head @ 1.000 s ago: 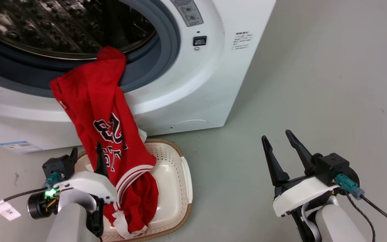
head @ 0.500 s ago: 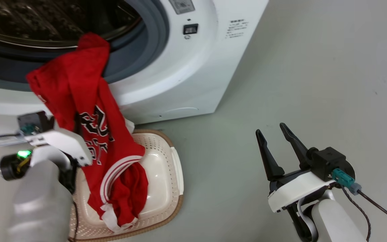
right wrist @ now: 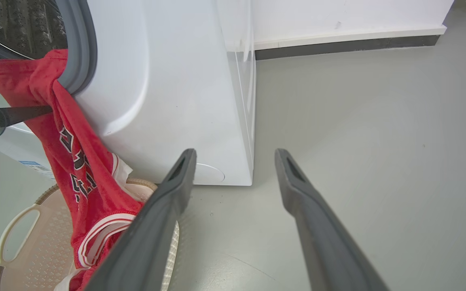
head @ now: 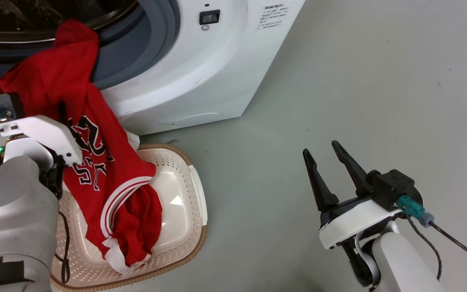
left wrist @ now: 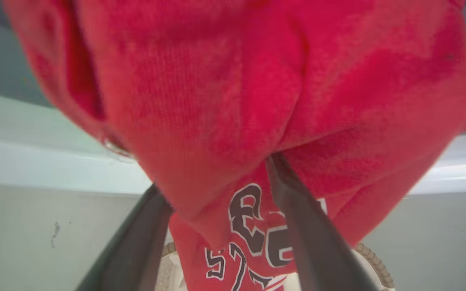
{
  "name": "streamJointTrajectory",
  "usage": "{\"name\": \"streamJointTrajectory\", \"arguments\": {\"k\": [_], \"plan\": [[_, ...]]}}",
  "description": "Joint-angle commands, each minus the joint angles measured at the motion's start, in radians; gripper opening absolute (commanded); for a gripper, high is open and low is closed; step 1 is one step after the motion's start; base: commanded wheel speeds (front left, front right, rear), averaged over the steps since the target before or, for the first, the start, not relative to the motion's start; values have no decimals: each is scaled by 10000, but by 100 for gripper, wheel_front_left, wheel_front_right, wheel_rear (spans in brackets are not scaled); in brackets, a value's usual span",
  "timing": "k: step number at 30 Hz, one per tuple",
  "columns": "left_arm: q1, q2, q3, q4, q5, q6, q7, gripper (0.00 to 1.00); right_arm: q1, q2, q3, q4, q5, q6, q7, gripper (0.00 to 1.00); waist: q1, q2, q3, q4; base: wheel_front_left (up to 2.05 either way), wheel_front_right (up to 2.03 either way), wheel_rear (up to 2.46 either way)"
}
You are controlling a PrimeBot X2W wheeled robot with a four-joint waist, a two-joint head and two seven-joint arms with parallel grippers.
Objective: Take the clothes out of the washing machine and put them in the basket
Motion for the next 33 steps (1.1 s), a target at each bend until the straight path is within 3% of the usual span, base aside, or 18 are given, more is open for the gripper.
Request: {"name": "streamJointTrajectory", "arguments": {"k": [1, 16, 23, 33], "plan": [[-259, 67, -85, 51, 18, -61, -131, 0, -157, 9, 39, 51, 49, -7, -37, 100, -1, 0, 14, -13, 0, 0, 0], [1138, -571, -60, -249, -338, -211, -1114, 0, 227, 7, -290, 178, -210, -7, -42, 100, -1, 0, -1328, 491, 0, 0, 0], [3536, -1233, 279, -3427, -272, -69, -1113, 0, 657, 7, -408, 327, -376, -7, -34, 100, -1, 0, -2424, 904, 0, 0, 0], [6881, -2237, 191, -6553, -115, 104, -1114, 0, 1124, 7, -428, 171, -446, -7, 83, 100, -1, 0, -2885, 1064, 0, 0, 0]]}}
